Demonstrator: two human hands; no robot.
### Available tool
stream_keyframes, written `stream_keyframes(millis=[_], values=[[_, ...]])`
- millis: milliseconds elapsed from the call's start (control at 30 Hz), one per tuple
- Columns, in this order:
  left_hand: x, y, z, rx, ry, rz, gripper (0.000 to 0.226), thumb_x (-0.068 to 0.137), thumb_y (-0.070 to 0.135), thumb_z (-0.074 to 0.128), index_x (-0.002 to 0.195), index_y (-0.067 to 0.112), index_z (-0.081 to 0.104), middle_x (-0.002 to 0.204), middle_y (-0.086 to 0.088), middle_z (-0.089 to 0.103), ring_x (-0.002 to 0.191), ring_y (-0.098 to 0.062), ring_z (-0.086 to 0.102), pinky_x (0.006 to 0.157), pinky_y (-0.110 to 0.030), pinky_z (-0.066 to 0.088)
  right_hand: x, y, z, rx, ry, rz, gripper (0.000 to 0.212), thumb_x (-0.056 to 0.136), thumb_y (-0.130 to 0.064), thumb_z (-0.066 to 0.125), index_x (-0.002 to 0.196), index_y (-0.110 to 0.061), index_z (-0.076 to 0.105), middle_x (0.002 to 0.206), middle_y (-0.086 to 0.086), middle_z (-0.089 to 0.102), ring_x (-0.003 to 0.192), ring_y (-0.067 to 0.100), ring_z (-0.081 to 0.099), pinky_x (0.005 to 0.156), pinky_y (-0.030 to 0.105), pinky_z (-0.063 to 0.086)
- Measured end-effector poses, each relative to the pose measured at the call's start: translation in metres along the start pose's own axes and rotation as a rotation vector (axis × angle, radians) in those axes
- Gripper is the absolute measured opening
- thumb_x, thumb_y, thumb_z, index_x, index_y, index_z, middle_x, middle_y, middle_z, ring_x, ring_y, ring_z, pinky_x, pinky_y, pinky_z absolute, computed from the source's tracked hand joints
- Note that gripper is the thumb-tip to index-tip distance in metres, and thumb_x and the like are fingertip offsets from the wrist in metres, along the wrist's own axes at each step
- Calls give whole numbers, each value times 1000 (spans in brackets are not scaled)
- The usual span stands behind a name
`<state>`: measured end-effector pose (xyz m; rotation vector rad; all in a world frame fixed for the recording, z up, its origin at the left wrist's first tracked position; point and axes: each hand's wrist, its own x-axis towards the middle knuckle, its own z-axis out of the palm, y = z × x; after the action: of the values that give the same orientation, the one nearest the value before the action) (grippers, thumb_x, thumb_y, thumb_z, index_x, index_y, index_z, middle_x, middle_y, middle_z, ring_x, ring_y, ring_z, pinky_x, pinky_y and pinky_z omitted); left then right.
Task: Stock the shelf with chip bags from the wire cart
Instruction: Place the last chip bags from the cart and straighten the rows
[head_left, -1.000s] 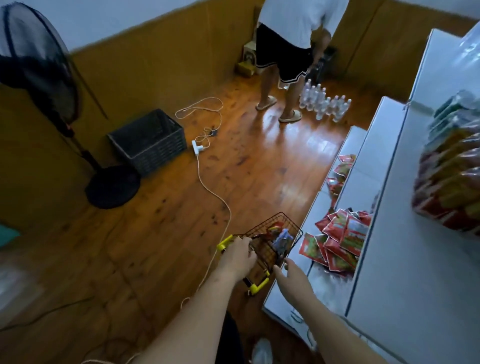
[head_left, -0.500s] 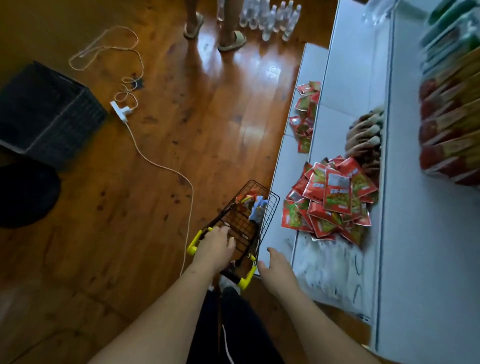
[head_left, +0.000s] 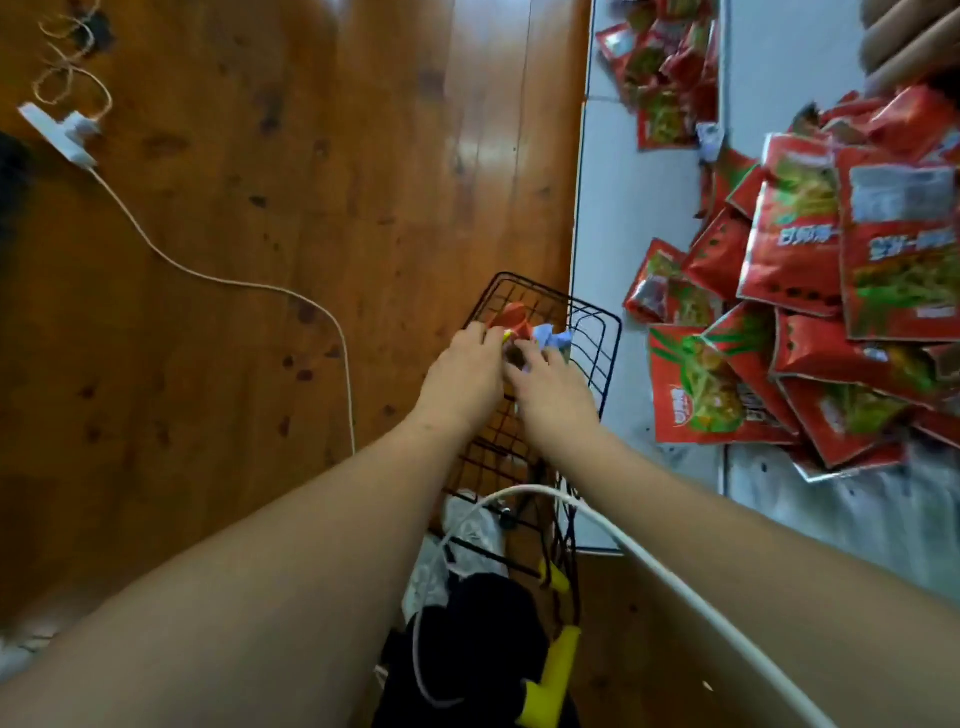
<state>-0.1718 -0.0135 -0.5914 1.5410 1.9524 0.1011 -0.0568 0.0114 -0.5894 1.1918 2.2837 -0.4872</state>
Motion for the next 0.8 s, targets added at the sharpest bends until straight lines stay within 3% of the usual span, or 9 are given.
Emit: stream_keyframes(millis=[133, 200, 300, 367, 467, 567, 667, 733, 800], values=[[39, -2, 42, 125, -65, -78, 62, 100, 14, 42, 154, 5, 12, 151, -18, 33, 132, -33, 45, 98, -41, 46, 38, 11, 28, -347, -42, -60, 65, 87, -32, 62, 146, -19, 38, 156, 9, 24, 141, 33, 23, 112, 45, 27], [39, 3, 49, 80, -84, -202, 57, 100, 14, 44, 150, 2, 21, 141, -19, 46, 118, -34, 58, 86, -41, 51, 37, 18, 27, -382, -15, 7, 65, 79, -42, 69, 136, -16, 49, 140, 8, 44, 129, 29, 36, 104, 40, 32], [23, 4, 40, 58, -140, -292, 26, 97, 14, 51, 121, 6, 50, 116, -13, 65, 102, -29, 65, 73, -37, 50, 20, 21, 13, -373, -25, 1, 59, 73, -49, 73, 121, -17, 62, 122, 5, 52, 117, 27, 41, 98, 37, 33], [9, 3, 36, 99, -160, -290, 25, 95, 19, 56, 118, 7, 56, 123, -15, 58, 110, -30, 60, 83, -37, 52, 8, 23, 4, -343, 9, -51, 37, 82, -34, 66, 116, -18, 66, 120, 5, 51, 118, 28, 39, 100, 38, 32], [2, 7, 37, 20, -170, -370, 38, 97, 26, 53, 126, 2, 54, 135, -20, 47, 121, -33, 52, 98, -39, 48, 6, 25, -5, -287, 8, -109, 41, 83, -29, 65, 123, -19, 64, 142, 10, 42, 136, 32, 29, 116, 44, 20], [13, 10, 48, -349, -137, -721, 54, 99, 31, 49, 136, -7, 40, 137, -22, 49, 126, -33, 52, 98, -38, 46, 25, 24, -7, -227, -63, -132, 51, 82, -33, 69, 132, -27, 56, 161, 9, 15, 149, 35, 8, 122, 50, 6], [26, -7, 65, -850, -92, -1060, 61, 98, 28, 50, 142, -9, 32, 144, -22, 44, 130, -33, 49, 99, -35, 45, 51, 21, 0, 7, -99, -26, 55, 75, -29, 77, 126, -31, 57, 163, 7, 4, 149, 38, 7, 118, 55, 18], [26, -19, 73, -1203, -44, -1108, 54, 96, 20, 53, 142, -3, 39, 142, -22, 48, 128, -35, 51, 93, -37, 47, 66, 19, 9, 253, -108, 17, 59, 77, -15, 72, 131, -27, 51, 162, 8, 6, 145, 37, 23, 111, 47, 37], [21, -28, 76, -1409, -44, -1046, 40, 97, 19, 52, 134, 4, 52, 138, -20, 54, 125, -36, 56, 83, -35, 48, 73, 18, 16, 445, -89, 39, 84, 77, -11, 71, 148, -20, 28, 160, 8, 14, 139, 31, 38, 104, 35, 45]])
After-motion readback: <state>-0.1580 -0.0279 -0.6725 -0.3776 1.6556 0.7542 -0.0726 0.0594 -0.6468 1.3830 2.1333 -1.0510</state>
